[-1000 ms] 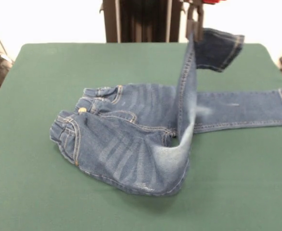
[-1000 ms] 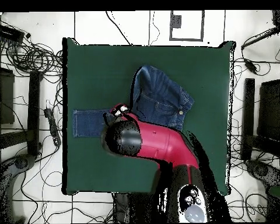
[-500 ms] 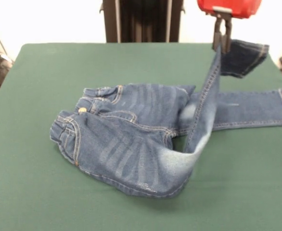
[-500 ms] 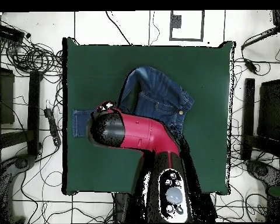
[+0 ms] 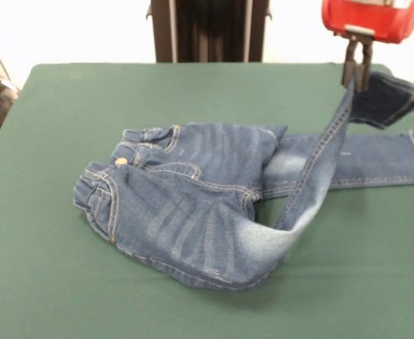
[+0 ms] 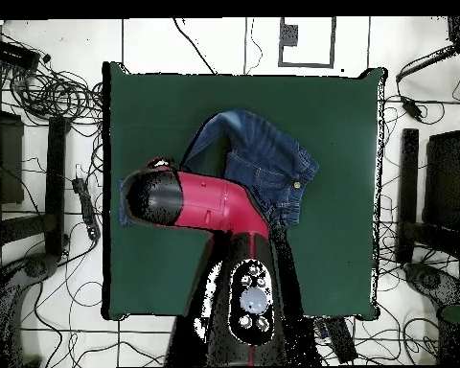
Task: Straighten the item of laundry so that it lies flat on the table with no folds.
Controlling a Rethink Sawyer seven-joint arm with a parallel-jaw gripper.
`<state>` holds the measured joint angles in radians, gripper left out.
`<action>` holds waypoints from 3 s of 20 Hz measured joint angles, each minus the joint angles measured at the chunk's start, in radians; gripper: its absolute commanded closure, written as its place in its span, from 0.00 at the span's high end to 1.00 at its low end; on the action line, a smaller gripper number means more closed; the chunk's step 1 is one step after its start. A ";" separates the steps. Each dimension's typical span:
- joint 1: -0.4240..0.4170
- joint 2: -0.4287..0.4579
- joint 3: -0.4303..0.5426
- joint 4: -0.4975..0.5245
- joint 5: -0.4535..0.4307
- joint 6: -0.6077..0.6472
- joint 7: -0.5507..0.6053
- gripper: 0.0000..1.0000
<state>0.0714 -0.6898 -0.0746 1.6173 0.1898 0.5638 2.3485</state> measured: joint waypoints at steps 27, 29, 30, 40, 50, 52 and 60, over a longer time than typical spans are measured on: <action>0.121 0.162 -0.122 -0.304 0.108 0.210 0.189 0.00; 0.122 0.174 -0.122 -0.315 0.118 0.211 0.189 0.00; 0.123 0.178 -0.124 -0.319 0.121 0.211 0.189 0.00; 0.173 0.244 -0.178 -0.410 0.122 0.231 0.189 0.00; 0.202 0.329 -0.227 -0.539 0.122 0.276 0.189 0.00; 0.204 0.346 -0.238 -0.567 0.121 0.276 0.189 0.00; 0.205 0.392 -0.267 -0.641 0.119 0.276 0.189 1.00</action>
<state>0.2761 -0.2980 -0.3416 0.9760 0.3084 0.8402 2.5374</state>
